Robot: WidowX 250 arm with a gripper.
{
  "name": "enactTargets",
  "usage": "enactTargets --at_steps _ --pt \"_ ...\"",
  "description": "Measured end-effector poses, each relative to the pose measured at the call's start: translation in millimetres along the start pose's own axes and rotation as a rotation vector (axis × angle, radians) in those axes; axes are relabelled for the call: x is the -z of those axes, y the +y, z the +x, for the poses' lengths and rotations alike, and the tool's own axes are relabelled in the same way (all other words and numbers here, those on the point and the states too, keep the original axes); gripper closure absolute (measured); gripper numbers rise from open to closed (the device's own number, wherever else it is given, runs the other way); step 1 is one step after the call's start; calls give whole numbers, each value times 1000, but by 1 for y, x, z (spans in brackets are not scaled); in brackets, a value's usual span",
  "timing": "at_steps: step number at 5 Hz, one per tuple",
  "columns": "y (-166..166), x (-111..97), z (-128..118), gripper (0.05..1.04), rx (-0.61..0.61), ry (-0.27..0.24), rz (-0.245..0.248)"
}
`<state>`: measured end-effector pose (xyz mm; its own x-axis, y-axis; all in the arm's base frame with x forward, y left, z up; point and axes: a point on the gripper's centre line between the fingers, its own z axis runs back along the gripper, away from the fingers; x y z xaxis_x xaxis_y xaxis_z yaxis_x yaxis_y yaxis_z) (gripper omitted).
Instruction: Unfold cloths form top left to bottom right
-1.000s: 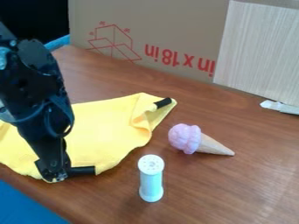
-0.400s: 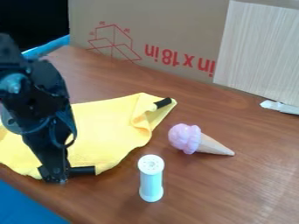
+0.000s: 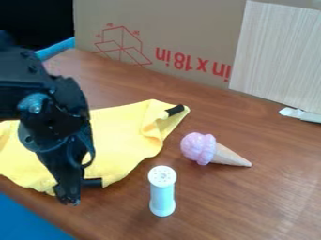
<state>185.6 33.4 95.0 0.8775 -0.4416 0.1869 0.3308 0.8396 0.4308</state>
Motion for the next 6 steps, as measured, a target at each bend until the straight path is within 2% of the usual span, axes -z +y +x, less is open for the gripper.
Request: enactTargets --at_steps 2,3,5,6 --pt "-4 11 5 83 -5 21 14" --pt "-5 19 5 136 2 31 30" --pt "-9 20 4 722 6 31 15" --pt "-10 15 4 930 19 14 -2"
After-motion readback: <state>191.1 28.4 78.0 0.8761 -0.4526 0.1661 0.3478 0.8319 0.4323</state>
